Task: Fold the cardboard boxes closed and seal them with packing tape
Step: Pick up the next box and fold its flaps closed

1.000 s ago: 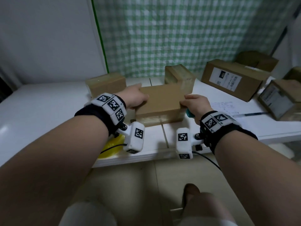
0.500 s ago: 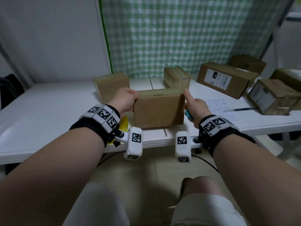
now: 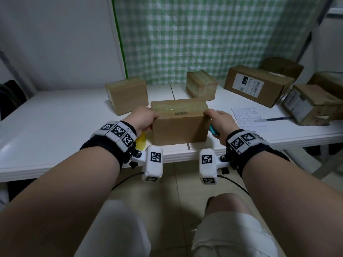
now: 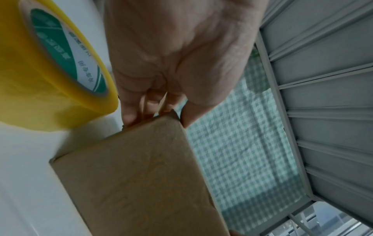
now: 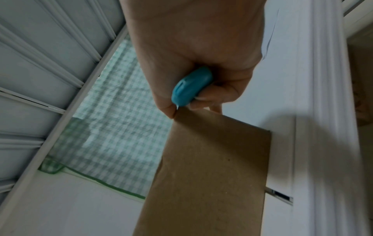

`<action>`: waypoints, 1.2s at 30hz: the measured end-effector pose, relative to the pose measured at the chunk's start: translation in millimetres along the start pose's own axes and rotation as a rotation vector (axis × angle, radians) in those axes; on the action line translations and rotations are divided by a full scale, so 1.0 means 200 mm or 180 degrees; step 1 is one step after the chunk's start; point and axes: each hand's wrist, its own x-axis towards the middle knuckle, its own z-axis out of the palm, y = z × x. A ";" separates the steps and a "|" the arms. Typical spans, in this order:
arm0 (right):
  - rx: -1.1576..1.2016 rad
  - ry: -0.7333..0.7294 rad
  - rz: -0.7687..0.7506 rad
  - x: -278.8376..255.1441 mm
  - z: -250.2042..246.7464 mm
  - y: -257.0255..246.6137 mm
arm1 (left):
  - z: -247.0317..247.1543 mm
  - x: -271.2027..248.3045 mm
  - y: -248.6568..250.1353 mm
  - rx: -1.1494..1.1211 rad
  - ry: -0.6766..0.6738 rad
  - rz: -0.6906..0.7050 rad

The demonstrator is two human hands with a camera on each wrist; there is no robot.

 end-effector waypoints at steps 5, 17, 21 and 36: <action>0.0104 -0.0053 -0.0095 -0.01 -0.01 -0.02 | -0.01 0.01 0.01 -0.0125 0.0108 0.0124; 0.0014 -0.0205 0.0316 -0.06 -0.06 -0.01 | 0.01 -0.04 -0.01 -0.0244 0.0085 0.0046; -0.0039 -0.0324 0.0356 -0.09 -0.07 0.00 | 0.02 -0.05 -0.03 -0.0160 0.0159 -0.0004; -0.0547 -0.0062 -0.0038 -0.04 -0.03 0.07 | 0.05 -0.02 -0.10 0.0005 -0.0004 -0.0043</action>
